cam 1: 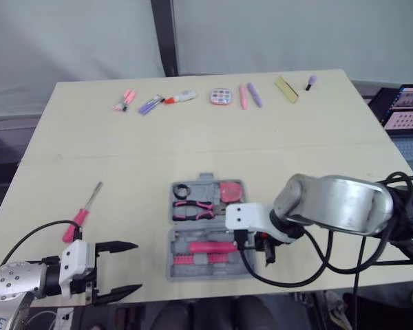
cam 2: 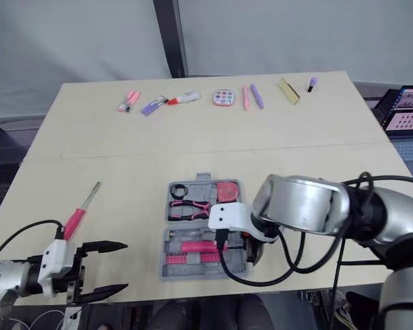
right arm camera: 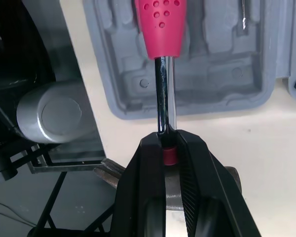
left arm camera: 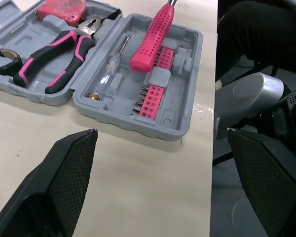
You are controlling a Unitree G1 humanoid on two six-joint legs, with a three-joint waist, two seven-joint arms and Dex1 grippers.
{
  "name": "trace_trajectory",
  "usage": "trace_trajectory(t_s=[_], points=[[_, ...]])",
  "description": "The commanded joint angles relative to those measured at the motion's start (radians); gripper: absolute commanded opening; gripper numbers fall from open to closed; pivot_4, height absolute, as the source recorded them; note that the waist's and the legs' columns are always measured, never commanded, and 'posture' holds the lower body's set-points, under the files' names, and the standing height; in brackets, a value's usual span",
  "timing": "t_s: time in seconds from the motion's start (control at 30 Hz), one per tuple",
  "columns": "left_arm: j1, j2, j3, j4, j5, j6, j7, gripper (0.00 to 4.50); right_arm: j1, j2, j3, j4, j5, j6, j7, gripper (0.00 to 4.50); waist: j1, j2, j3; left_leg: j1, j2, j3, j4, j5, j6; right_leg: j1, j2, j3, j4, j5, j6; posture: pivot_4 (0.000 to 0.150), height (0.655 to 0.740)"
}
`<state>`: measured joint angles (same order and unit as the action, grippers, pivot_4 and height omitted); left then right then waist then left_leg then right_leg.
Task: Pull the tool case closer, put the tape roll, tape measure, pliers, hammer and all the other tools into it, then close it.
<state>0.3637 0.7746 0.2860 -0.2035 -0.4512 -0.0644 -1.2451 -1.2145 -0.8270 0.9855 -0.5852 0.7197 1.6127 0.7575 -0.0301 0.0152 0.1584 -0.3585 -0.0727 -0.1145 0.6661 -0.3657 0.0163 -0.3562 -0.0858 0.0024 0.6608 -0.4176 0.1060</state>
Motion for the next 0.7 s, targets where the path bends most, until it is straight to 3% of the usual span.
trace_trajectory(t_s=[0.03,0.7], points=[[0.009,0.007,0.033,0.029,0.012,-0.036,0.003,4.5,-0.021,0.033,0.008,0.022,-0.036,0.0,-0.012,0.01,0.0,0.0,0.0,0.0,0.0,0.0,0.0,0.0,0.0,0.0,0.0,0.0,0.0,0.0,0.0,0.15,0.74],[-0.001,0.005,0.021,0.014,0.023,-0.034,0.054,4.5,-0.03,0.181,0.098,0.136,-0.139,-0.07,0.001,0.01,-0.006,0.0,0.0,0.0,-0.001,-0.001,0.0,0.0,0.0,-0.002,-0.001,-0.001,0.003,0.0,0.0,0.15,0.74]])
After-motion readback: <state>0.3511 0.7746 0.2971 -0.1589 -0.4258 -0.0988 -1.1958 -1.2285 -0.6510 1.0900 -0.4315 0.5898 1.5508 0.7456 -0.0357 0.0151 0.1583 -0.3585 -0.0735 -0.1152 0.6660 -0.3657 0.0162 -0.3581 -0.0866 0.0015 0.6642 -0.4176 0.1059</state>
